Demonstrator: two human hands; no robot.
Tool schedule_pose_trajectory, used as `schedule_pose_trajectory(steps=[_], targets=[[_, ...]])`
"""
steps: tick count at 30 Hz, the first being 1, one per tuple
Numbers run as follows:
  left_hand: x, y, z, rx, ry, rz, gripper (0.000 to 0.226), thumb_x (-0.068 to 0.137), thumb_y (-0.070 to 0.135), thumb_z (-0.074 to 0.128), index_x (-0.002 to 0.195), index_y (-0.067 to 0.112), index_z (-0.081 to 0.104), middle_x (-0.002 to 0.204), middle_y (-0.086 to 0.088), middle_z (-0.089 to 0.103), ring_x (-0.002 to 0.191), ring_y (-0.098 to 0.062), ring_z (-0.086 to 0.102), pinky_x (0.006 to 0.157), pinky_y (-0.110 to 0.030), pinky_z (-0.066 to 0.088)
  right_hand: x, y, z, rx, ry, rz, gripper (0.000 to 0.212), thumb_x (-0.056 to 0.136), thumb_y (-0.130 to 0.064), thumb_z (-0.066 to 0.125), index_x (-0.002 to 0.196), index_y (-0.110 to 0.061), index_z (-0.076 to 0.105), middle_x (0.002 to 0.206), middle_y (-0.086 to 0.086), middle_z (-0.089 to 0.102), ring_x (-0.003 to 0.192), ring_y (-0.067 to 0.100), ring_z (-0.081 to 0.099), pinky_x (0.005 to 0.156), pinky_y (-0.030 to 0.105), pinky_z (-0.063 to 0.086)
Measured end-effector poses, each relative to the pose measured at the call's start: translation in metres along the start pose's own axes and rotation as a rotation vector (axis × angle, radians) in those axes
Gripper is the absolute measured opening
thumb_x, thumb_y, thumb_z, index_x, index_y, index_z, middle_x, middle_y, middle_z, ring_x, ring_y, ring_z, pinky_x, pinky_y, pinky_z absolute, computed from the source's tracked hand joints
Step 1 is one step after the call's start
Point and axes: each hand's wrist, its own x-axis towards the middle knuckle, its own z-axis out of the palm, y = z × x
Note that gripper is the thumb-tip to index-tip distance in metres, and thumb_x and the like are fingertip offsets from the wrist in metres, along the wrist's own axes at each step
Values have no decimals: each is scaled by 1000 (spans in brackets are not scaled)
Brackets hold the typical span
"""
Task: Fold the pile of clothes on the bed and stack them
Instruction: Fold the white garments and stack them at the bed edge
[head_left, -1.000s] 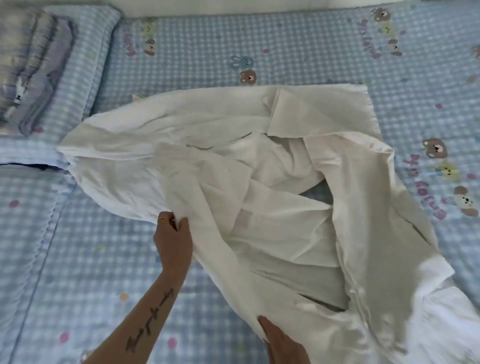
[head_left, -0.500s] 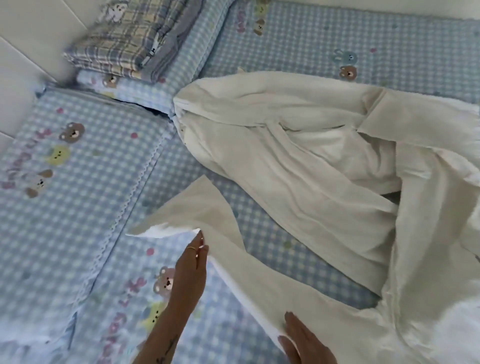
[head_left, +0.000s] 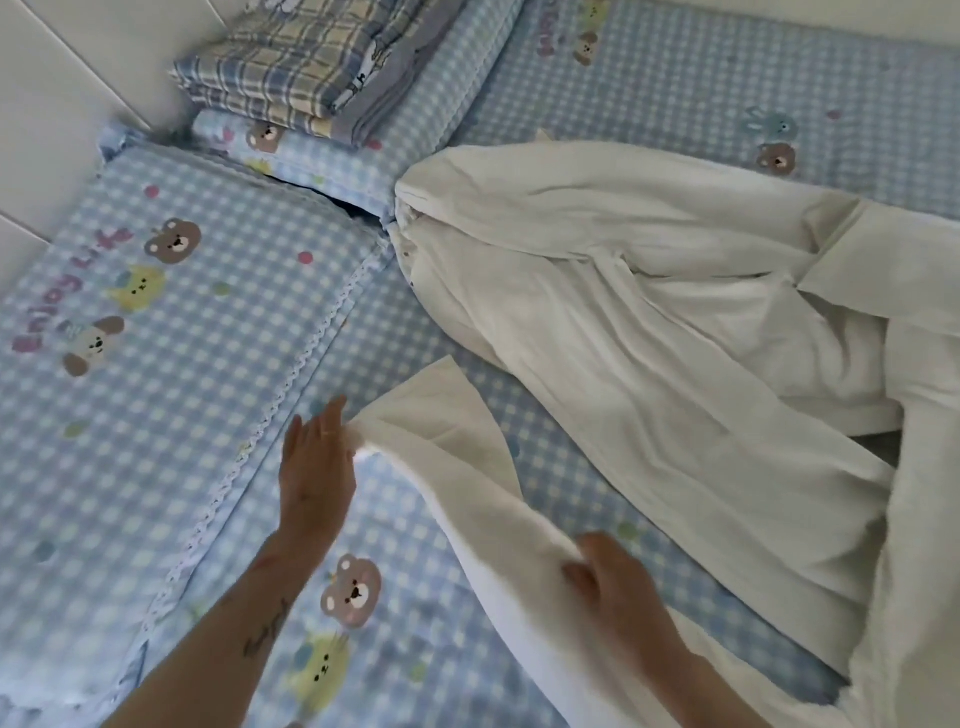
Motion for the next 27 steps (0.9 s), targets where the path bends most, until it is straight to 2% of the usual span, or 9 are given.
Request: schedule_pose_trajectory(steps=[3, 6, 10, 13, 16, 19, 21, 24, 27], targets=[[40, 0, -13, 92, 94, 150, 32, 73, -5, 69, 103, 3, 68, 94, -16, 65, 95, -35, 61, 105, -52, 37, 10, 25, -41, -55, 377, 82, 9, 81, -6, 67, 90, -6, 64, 85, 12, 62, 78, 30, 63, 70, 32, 44], [77, 27, -18, -87, 58, 68, 40, 83, -1, 61, 123, 2, 58, 121, -20, 58, 118, -38, 50, 105, -48, 36, 22, 58, -82, -94, 428, 268, 7, 84, -6, 64, 86, -7, 57, 83, 11, 55, 77, 36, 60, 67, 39, 45], [95, 56, 4, -438, -234, -156, 66, 86, -12, 40, 147, 11, 28, 150, -10, 33, 139, -25, 27, 113, -38, 28, 38, 84, -104, -118, 435, 555, 15, 89, -11, 58, 99, 0, 56, 97, 22, 53, 90, 43, 56, 74, 45, 44], [95, 56, 25, -571, -446, -100, 79, 85, -13, 42, 150, 22, 15, 158, -3, 15, 144, -19, 15, 109, -28, 26, 56, 69, -93, -177, 451, 471, 45, 82, -10, 68, 122, 4, 53, 115, 28, 53, 105, 46, 52, 84, 52, 45], [101, 60, 40, -665, -501, -19, 77, 88, 9, 61, 147, 34, 20, 158, 5, 9, 143, -12, 17, 99, -22, 26, 81, 43, -81, -227, 398, 244, 57, 86, -17, 66, 135, 3, 45, 132, 24, 52, 119, 40, 51, 98, 48, 42], [114, 72, 44, -814, -392, -77, 54, 86, 28, 66, 135, 30, 42, 148, 9, 34, 131, -9, 35, 96, -24, 30, 107, 30, -80, -199, 345, 183, 58, 93, -20, 56, 142, 2, 33, 144, 21, 41, 133, 33, 40, 111, 41, 32], [121, 80, 45, -881, -383, -111, 34, 88, 29, 62, 120, 26, 50, 126, 8, 54, 117, -11, 49, 89, -26, 35, 121, 28, -82, -230, 319, 193, 58, 96, -20, 51, 144, 2, 29, 146, 20, 37, 135, 31, 36, 111, 38, 30], [118, 89, 38, -848, -362, -78, 7, 94, 27, 52, 100, 23, 50, 94, 9, 60, 94, -15, 58, 71, -25, 40, 133, 27, -88, -240, 309, 255, 51, 94, -21, 53, 138, 0, 38, 135, 19, 49, 122, 34, 47, 101, 41, 38], [103, 71, 15, -730, -188, -59, 9, 95, 28, 49, 91, 20, 48, 75, 9, 58, 70, -12, 56, 58, -27, 40, 136, 24, -91, -203, 361, 286, 35, 89, -19, 61, 119, -2, 52, 114, 19, 58, 104, 38, 56, 88, 46, 44]])
